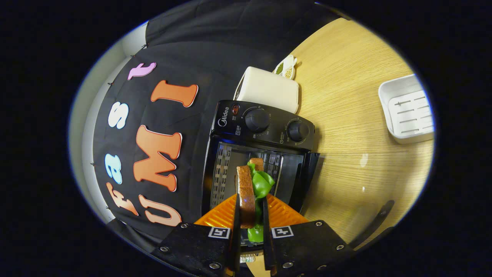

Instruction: Open the toaster oven, put the food inside, and close the toaster oven door.

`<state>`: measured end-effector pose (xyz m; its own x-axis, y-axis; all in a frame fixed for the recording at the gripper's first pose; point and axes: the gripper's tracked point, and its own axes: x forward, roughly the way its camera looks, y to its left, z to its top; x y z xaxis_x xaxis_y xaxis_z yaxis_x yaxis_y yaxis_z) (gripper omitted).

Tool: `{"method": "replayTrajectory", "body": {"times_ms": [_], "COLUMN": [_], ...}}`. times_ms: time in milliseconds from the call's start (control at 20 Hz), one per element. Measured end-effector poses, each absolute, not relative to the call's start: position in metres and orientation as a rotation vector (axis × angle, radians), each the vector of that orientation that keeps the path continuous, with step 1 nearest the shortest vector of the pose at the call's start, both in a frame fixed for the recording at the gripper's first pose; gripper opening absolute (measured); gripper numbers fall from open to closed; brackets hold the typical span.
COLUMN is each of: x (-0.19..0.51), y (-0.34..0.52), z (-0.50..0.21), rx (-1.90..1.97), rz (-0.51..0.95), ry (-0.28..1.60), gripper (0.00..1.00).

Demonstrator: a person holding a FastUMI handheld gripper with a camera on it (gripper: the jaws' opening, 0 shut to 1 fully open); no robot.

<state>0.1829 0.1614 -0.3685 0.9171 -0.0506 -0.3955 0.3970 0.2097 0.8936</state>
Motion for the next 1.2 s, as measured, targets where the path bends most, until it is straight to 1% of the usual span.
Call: {"method": "replayTrajectory", "body": {"times_ms": [100, 250, 300, 350, 500, 550, 700, 750, 850, 1000, 1200], "x": [0.192, 0.207, 0.211, 0.214, 0.225, 0.225, 0.216, 0.211, 0.203, 0.189, 0.158], "y": [0.168, 0.183, 0.189, 0.192, 0.201, 0.204, 0.208, 0.209, 0.213, 0.217, 0.222], "z": [-0.371, -0.384, -0.383, -0.38, -0.372, -0.374, -0.385, -0.385, -0.385, -0.376, -0.35], "rx": [1.341, 1.361, 1.359, 1.351, 1.297, 1.29, 1.265, 1.261, 1.252, 1.219, 1.173], "rz": [-0.324, -0.339, -0.323, -0.306, -0.297, -0.303, -0.317, -0.31, -0.296, -0.29, -0.232], "ry": [0.302, 0.341, 0.334, 0.321, 0.31, 0.33, 0.374, 0.38, 0.391, 0.397, 0.393], "gripper": [0.25, 0.25, 0.27, 0.32, 0.39, 0.48, 0.67, 0.82, 0.97, 0.97, 0.97]}}
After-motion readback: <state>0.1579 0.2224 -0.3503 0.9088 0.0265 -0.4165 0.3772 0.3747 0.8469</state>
